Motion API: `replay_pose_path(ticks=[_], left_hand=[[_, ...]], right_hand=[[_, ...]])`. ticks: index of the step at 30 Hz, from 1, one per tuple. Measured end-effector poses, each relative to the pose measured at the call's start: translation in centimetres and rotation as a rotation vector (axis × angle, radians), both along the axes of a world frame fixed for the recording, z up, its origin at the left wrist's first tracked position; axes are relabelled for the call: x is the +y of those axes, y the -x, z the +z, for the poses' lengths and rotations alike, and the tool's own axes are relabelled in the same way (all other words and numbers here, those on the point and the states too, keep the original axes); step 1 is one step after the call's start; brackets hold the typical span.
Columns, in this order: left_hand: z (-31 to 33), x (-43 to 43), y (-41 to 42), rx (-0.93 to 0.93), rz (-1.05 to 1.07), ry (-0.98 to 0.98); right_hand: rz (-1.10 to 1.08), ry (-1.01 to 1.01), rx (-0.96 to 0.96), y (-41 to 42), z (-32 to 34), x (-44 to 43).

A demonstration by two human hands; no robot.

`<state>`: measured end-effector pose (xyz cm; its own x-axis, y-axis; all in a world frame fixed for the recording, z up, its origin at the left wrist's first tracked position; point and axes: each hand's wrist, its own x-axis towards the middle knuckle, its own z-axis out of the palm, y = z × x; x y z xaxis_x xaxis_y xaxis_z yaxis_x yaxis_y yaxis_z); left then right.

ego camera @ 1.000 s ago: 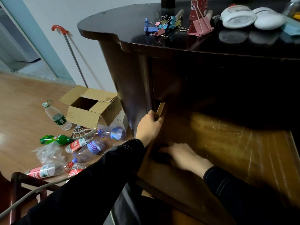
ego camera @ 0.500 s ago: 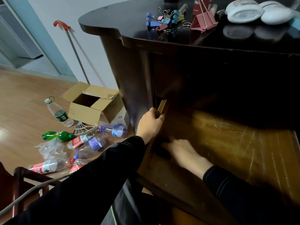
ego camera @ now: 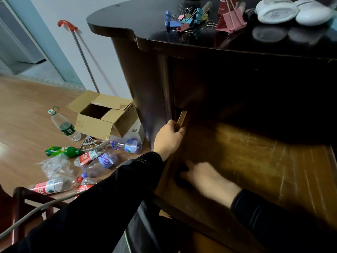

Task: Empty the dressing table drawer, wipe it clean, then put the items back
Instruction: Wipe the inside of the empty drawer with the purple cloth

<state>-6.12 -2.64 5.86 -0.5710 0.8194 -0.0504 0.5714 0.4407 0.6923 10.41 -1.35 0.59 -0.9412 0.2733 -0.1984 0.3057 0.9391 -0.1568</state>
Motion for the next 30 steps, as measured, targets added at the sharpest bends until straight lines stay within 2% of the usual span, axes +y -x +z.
replay_pose_path(ticks=[4, 9, 11, 13, 15, 19, 21, 26, 28, 30], left_hand=[[0.0, -0.1, 0.1, 0.006, -0.004, -0.004], [0.1, 0.0, 0.0, 0.002, 0.005, 0.000], [0.0, 0.0, 0.0, -0.002, 0.007, -0.003], [0.0, 0.0, 0.0, -0.008, 0.014, -0.008], [-0.1, -0.1, 0.0, -0.009, 0.017, -0.009], [-0.1, 0.0, 0.0, 0.000, 0.026, -0.011], [-0.2, 0.0, 0.0, 0.002, 0.024, -0.010], [-0.2, -0.1, 0.1, 0.000, 0.022, -0.018], [-0.2, 0.0, 0.0, 0.005, 0.015, -0.017], [-0.1, 0.0, 0.0, 0.010, 0.014, -0.017]], right_hand=[[0.246, 0.086, -0.021, -1.8, 0.3, -2.4], [0.001, -0.043, 0.102, -1.4, 2.3, 0.9], [-0.011, 0.059, 0.100, -1.5, 1.8, -0.3], [0.094, 0.167, 0.065, -2.2, 1.1, -2.5], [0.226, 0.163, 0.042, -2.5, 0.9, -3.6], [0.075, -0.006, 0.040, -1.8, 2.4, 0.0], [0.111, -0.099, 0.036, -2.1, 2.7, 0.5], [0.225, 0.104, 0.063, -2.6, 1.2, -3.2], [0.317, 0.040, 0.063, -2.3, 1.5, -2.0], [0.176, -0.008, 0.016, -2.2, 2.1, 0.0]])
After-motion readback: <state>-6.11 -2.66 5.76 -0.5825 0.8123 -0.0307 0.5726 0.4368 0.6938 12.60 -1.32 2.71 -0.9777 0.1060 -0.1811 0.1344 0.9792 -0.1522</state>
